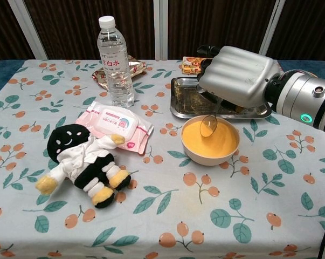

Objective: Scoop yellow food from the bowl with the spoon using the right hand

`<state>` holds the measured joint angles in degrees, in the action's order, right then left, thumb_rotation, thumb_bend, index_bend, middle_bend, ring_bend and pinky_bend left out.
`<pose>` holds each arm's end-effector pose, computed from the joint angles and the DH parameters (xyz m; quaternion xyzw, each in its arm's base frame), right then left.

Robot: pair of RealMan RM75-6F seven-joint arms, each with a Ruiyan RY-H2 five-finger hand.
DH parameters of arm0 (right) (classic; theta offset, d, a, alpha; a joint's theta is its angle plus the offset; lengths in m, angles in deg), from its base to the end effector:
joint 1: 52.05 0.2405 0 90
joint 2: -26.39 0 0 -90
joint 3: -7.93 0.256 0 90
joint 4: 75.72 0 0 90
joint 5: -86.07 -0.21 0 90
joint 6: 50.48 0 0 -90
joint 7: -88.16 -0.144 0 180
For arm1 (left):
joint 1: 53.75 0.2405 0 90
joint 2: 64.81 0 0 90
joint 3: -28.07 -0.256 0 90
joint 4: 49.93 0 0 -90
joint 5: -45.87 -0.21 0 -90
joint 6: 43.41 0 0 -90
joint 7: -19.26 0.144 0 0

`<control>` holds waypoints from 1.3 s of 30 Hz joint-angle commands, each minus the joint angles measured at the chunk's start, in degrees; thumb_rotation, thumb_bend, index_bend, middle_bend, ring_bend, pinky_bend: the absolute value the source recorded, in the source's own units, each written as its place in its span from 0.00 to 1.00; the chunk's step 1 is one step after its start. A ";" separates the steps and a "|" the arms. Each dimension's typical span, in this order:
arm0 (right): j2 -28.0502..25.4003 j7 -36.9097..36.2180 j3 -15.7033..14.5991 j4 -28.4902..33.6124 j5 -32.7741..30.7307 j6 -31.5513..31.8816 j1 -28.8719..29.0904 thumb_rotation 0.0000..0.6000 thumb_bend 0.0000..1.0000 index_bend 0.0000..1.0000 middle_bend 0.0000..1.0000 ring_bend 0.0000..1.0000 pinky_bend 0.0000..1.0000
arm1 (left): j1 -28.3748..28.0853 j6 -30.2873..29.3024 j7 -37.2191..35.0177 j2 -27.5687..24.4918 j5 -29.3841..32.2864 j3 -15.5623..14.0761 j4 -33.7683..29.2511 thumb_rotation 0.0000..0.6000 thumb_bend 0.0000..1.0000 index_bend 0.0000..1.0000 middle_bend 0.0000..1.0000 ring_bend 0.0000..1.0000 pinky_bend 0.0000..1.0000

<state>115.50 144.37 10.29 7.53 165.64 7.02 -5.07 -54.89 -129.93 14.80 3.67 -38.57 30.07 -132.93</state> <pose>-0.1197 -0.3203 -0.0323 0.8581 0.0495 0.2480 0.4469 -0.3499 0.1575 0.1536 -0.5685 -0.4052 -0.3667 0.6149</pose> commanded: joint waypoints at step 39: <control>1.59 29.52 -2.44 -2.02 9.91 -1.59 -1.08 1.00 0.42 0.79 0.38 0.23 0.00 | 0.13 -0.32 -3.91 1.24 -1.10 -0.34 3.01 1.00 0.00 0.22 0.11 0.09 0.12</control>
<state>117.14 173.65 7.63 5.69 175.67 5.33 -6.05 -54.78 -130.17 10.76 4.86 -39.63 29.72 -130.01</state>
